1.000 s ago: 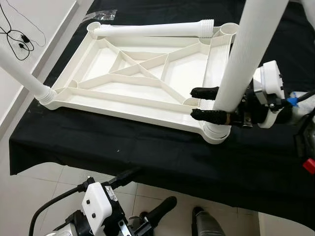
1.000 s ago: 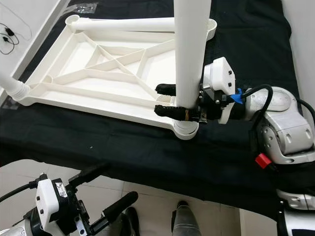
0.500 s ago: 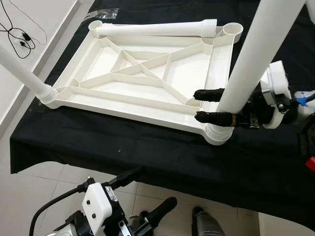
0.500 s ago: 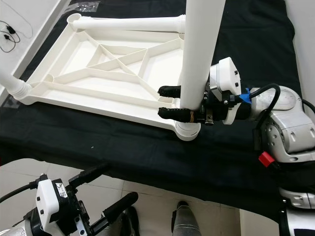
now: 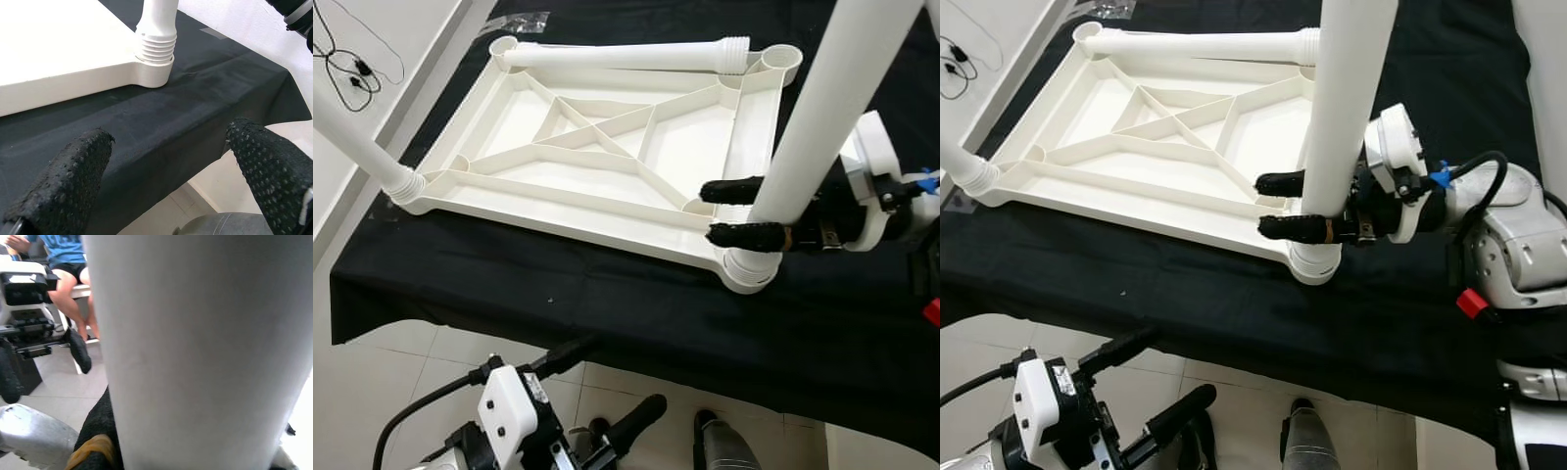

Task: Building children table

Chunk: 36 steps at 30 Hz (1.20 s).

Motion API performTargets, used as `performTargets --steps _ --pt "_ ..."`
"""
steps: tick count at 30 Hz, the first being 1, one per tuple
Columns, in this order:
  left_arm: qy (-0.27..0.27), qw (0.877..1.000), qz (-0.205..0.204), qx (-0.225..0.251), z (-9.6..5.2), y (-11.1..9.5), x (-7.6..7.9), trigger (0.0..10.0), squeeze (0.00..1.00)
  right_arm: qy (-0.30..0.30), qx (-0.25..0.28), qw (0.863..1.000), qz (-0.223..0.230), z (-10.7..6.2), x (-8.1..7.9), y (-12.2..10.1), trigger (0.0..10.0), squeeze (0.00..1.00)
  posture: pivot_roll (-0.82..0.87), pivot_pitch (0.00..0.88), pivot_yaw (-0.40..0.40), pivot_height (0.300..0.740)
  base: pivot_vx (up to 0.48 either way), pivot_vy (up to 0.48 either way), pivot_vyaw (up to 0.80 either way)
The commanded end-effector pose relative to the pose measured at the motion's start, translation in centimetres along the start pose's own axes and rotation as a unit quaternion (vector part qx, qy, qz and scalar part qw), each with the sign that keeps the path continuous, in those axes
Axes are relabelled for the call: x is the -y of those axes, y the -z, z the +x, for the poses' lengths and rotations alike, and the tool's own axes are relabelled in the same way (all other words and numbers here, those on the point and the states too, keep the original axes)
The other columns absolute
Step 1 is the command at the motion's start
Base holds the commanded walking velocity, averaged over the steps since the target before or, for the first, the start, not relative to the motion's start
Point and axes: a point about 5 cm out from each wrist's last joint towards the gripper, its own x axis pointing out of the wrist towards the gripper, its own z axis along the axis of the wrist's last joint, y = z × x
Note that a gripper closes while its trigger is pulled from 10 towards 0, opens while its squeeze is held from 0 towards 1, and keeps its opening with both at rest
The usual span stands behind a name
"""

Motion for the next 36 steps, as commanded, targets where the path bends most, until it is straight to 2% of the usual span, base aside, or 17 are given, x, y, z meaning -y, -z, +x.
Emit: performTargets --steps 1,7,15,18,26,30,36 --pt "-0.001 1.0 0.0 -0.004 -0.2 0.1 0.2 10.0 0.0 -0.035 -0.01 0.999 0.035 0.4 -0.6 1.1 10.0 0.0 0.04 0.365 0.116 0.74 0.0 0.0 0.0" --pt "-0.002 1.0 0.001 -0.005 -0.3 0.1 0.1 10.0 0.0 -0.047 0.003 0.999 0.028 0.3 -1.0 0.6 10.0 0.0 0.04 0.366 0.12 0.74 0.0 0.0 0.0" --pt "-0.001 1.0 0.001 -0.005 -0.3 0.2 0.1 10.0 0.0 -0.057 -0.007 0.998 0.021 0.5 -1.3 0.7 10.0 0.0 0.04 0.365 0.122 0.74 0.0 0.0 0.0" --pt "-0.001 1.0 0.001 -0.005 -0.3 0.2 0.1 10.0 0.0 -0.067 -0.049 0.996 -0.013 1.2 -1.7 1.0 10.0 0.0 0.04 0.364 0.123 0.74 0.0 0.0 0.0" --pt "-0.002 1.0 0.002 -0.004 -0.2 0.1 0.1 10.0 0.0 -0.041 -0.111 0.991 -0.056 2.0 -1.2 1.6 10.0 0.0 0.04 0.365 0.122 0.74 0.0 0.0 0.0" --pt "-0.002 1.0 0.002 -0.004 -0.1 0.1 0.1 10.0 0.0 -0.035 -0.114 0.991 -0.054 2.2 -1.1 1.6 10.0 0.0 0.04 0.365 0.122 0.74 0.0 0.0 0.0" --pt "-0.002 1.0 0.001 -0.003 -0.1 0.1 0.1 10.0 0.0 -0.026 -0.087 0.995 -0.033 2.2 -0.9 1.3 10.0 0.0 0.04 0.365 0.12 0.74 0.0 0.0 0.0"
